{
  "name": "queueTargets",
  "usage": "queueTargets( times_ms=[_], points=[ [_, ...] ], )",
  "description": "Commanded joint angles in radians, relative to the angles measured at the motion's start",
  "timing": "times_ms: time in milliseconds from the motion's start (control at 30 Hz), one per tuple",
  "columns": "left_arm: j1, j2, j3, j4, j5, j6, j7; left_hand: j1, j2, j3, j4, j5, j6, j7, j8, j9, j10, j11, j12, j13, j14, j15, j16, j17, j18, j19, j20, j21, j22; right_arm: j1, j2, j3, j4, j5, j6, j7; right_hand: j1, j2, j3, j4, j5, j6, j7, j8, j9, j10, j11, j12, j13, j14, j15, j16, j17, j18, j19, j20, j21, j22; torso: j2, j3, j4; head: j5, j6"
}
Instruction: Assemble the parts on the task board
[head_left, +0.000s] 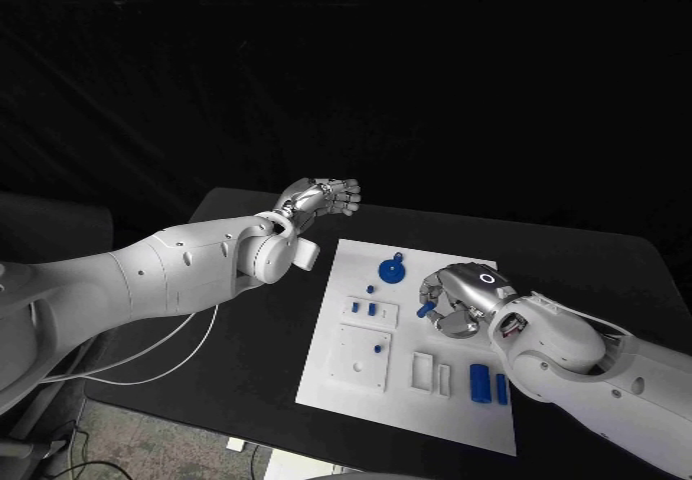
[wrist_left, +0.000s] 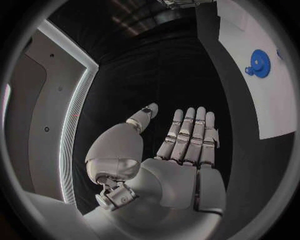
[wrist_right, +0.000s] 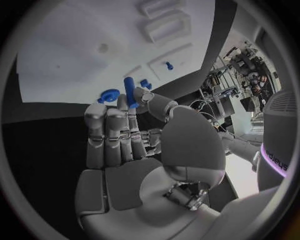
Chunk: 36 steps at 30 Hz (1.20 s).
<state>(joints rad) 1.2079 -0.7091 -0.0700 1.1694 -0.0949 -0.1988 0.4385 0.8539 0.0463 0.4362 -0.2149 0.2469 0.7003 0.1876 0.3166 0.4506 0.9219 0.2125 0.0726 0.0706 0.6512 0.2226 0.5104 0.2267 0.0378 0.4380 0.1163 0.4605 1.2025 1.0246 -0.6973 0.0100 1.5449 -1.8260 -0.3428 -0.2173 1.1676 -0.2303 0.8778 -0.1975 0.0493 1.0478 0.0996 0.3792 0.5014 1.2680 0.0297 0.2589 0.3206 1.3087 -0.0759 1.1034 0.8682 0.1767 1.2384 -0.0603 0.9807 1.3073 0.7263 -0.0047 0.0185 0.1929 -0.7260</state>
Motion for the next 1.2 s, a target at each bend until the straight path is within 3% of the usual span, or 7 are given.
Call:
queueTargets(
  times_ms=[33,167,333,500,667,933,1200],
  points=[
    [0.002,0.004,0.001,-0.002,0.002,0.006,0.009,0.003,-0.004,0.002,-0.005,-0.004,0.007,0.024,0.001,-0.001,-0.004,0.006,-0.004,-0.001,-0.005,0.0,-0.006,0.001,0.015,0.004,0.005,-0.004,0.001,-0.001,0.033,-0.001,0.011,0.016,-0.016,0.02,0.0,0.001,0.006,0.002,0.0,0.005,-0.001,0.006,0.002,0.009,-0.003,0.002,0.001,0.0,-0.009,0.003,0.001,0.085,-0.001,-0.006,0.005,0.021,0.001,0.0,-0.0006,0.006,-0.001],
    [0.002,0.009,0.001,-0.004,0.002,0.006,0.009,0.003,-0.004,0.002,-0.005,-0.004,0.007,0.024,0.001,-0.001,-0.004,0.006,-0.004,-0.001,-0.005,0.0,-0.006,0.002,0.015,0.004,0.005,-0.004,0.001,-0.005,0.081,-0.011,0.019,-0.01,-0.013,0.025,-0.001,0.003,0.007,0.002,0.0,0.005,-0.001,0.005,0.002,0.009,-0.003,0.003,0.002,0.001,-0.009,0.003,0.001,0.085,-0.001,-0.006,0.006,0.021,0.001,-0.0001,0.0006,0.009,-0.002],
    [0.002,0.013,0.001,-0.004,0.002,0.007,0.009,0.003,-0.004,0.002,-0.005,-0.004,0.007,0.024,0.001,-0.001,-0.004,0.006,-0.004,-0.001,-0.005,0.0,-0.006,0.002,0.015,0.004,0.005,-0.004,0.002,-0.023,0.12,-0.016,0.016,-0.018,-0.013,0.026,-0.001,0.003,0.008,0.001,0.0,0.005,-0.001,0.005,0.002,0.009,-0.003,0.002,0.002,0.001,-0.009,0.003,0.001,0.085,-0.001,-0.006,0.006,0.021,0.001,-0.0008,0.0022,0.013,-0.003],
    [0.002,0.015,0.001,-0.005,0.002,0.007,0.008,0.003,-0.004,0.002,-0.005,-0.004,0.007,0.024,0.001,-0.002,-0.004,0.006,-0.004,-0.001,-0.005,0.0,-0.007,0.002,0.015,0.004,0.005,-0.004,0.002,-0.035,0.15,-0.038,0.019,-0.033,-0.008,0.029,-0.001,0.003,0.008,0.001,0.0,0.005,-0.001,0.005,0.003,0.009,-0.003,0.002,0.002,0.001,-0.009,0.004,0.001,0.085,-0.001,-0.006,0.006,0.021,0.0,-0.0016,0.0019,0.016,-0.004],
    [0.002,0.02,0.001,-0.007,0.002,0.009,0.008,0.003,-0.004,0.002,-0.006,-0.004,0.007,0.024,0.001,-0.002,-0.004,0.006,-0.004,-0.001,-0.006,0.0,-0.007,0.002,0.015,0.004,0.005,-0.004,0.002,-0.036,0.172,-0.068,0.009,-0.034,0.01,0.031,-0.001,0.004,0.008,0.0,0.0,0.005,-0.001,0.005,0.003,0.009,-0.003,0.002,0.002,0.001,-0.009,0.004,0.001,0.085,-0.001,-0.006,0.006,0.021,0.001,-0.0011,0.0012,0.02,-0.007],
    [0.002,0.02,0.001,-0.009,0.003,0.01,0.007,0.002,-0.004,0.002,-0.005,-0.004,0.007,0.024,0.0,-0.002,-0.004,0.006,-0.004,-0.001,-0.006,0.0,-0.007,0.002,0.015,0.004,0.005,-0.005,0.002,-0.038,0.187,-0.105,-0.014,-0.041,0.029,0.029,-0.002,0.005,0.008,-0.001,0.0,0.005,0.0,0.005,0.003,0.008,-0.002,0.002,0.003,0.001,-0.008,0.004,0.001,0.085,-0.001,-0.007,0.007,0.021,0.0,-0.0006,-0.0005,0.024,-0.012],
    [0.002,0.022,0.001,-0.011,0.003,0.011,0.007,0.002,-0.004,0.002,-0.006,-0.004,0.007,0.024,0.0,-0.002,-0.004,0.006,-0.004,-0.001,-0.006,0.0,-0.007,0.002,0.015,0.004,0.005,-0.005,0.002,-0.048,0.199,-0.113,-0.029,-0.048,0.043,0.027,-0.004,0.007,0.008,-0.003,0.0,0.004,0.0,0.004,0.004,0.008,-0.002,0.002,0.004,0.0,-0.008,0.004,0.001,0.085,-0.001,-0.007,0.008,0.021,0.001,0.0006,-0.0001,0.028,-0.017]
  ],
)
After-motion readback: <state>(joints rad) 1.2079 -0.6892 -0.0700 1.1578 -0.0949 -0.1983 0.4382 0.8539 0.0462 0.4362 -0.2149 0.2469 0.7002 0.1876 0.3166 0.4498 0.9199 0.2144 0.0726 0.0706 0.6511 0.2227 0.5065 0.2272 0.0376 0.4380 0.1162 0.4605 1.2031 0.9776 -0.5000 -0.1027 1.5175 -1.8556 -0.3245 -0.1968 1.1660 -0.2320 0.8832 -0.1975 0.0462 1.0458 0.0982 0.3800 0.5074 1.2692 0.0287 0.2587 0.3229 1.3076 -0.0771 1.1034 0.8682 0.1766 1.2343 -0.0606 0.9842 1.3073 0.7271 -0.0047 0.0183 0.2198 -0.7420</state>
